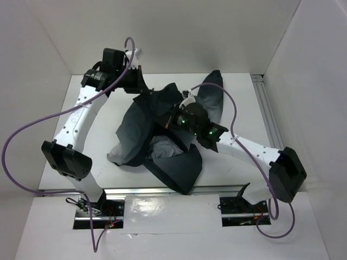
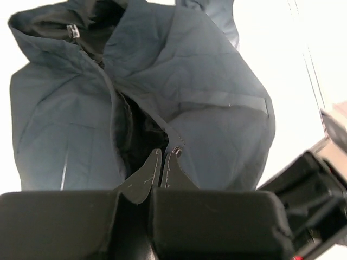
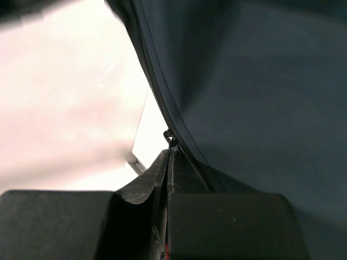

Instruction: Zip up the jacket

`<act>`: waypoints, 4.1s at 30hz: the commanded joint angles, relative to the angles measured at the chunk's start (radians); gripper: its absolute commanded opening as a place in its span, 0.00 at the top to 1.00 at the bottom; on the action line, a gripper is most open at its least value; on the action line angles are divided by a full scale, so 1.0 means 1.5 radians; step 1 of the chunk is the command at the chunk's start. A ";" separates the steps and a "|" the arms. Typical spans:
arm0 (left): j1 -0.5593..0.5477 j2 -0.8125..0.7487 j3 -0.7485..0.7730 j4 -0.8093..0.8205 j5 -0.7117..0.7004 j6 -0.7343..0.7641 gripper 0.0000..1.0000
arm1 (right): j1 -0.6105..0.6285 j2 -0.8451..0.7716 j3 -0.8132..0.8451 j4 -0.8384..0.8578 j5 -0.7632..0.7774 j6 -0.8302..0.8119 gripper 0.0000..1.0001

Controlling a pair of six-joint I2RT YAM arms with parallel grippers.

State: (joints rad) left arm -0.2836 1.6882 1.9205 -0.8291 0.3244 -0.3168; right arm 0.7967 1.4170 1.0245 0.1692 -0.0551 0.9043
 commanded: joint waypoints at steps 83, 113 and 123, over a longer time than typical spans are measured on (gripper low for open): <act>-0.035 -0.020 -0.232 0.160 -0.164 -0.329 1.00 | -0.042 -0.096 -0.078 -0.101 -0.119 -0.193 1.00; 0.170 -0.015 0.302 0.174 -0.197 -0.218 1.00 | 0.020 -0.088 -0.123 -0.049 -0.132 -0.107 1.00; 0.299 -0.034 0.366 0.189 -0.126 -0.270 1.00 | -0.178 0.009 0.362 -0.182 -0.162 -0.322 1.00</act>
State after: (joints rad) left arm 0.0948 1.7164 2.3932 -0.7750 0.1566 -0.6861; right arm 0.6075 1.4002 1.3697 -0.0181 -0.2600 0.5392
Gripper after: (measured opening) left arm 0.050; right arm 0.006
